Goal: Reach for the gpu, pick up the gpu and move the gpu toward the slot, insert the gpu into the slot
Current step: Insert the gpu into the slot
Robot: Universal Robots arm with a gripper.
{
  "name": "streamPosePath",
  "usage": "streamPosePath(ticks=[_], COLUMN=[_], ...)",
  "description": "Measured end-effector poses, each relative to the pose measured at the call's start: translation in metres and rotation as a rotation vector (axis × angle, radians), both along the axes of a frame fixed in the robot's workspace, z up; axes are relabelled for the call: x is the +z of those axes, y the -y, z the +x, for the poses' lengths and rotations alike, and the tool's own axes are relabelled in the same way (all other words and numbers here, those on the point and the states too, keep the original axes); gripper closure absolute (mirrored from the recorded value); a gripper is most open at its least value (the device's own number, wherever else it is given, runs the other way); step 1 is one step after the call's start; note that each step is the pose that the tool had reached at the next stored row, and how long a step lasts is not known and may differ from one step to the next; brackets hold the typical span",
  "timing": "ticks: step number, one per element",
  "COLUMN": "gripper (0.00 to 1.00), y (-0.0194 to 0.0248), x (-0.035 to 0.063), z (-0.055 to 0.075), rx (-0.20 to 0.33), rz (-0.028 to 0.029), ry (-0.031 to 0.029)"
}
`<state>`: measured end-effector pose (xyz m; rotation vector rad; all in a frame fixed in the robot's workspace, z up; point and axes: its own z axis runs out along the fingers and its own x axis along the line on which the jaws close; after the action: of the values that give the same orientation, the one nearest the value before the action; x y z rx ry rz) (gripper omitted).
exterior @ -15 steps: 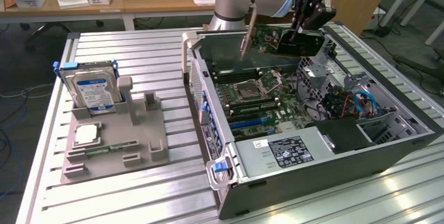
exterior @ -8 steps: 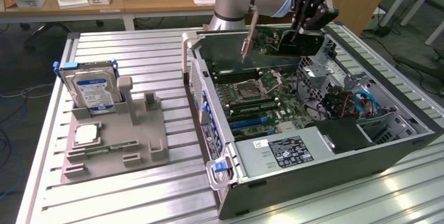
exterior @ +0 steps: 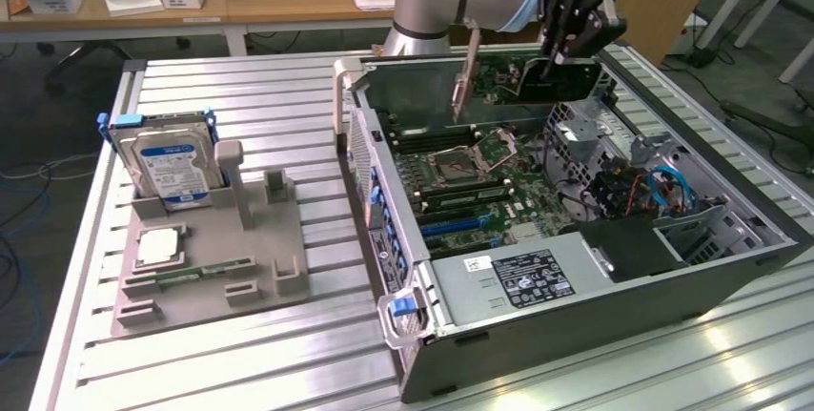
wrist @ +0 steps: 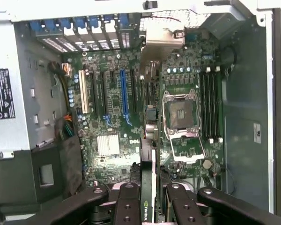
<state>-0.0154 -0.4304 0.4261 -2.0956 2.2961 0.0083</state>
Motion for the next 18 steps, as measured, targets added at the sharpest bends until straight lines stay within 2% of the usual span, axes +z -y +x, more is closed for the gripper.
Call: streamPosePath(ticks=[5,9,10,12,13,14,16,18], gripper=[0.75,0.75,0.75,0.75,0.75,0.75,0.75,0.75], y=[0.0000,0.0000,0.0000,0.0000,0.0000,0.0000,-0.0001,0.0000], x=[-0.0010,-0.0011,-0.0013,-0.0019,-0.0022,-0.0024,-0.0024,-0.0024], z=[0.0000,0.0000,0.0000,0.0000,0.0000,-0.0001,-0.0001,0.0000], rx=[0.066,0.068,0.068,0.068,0.068,0.068,0.068,0.068], rz=[-0.0001,0.0004,0.0039,0.0295,0.0401,0.0459,0.0486,0.0487], ry=[0.0000,0.0000,0.0002,0.0010,0.0014,0.0016,0.0017,0.0017])
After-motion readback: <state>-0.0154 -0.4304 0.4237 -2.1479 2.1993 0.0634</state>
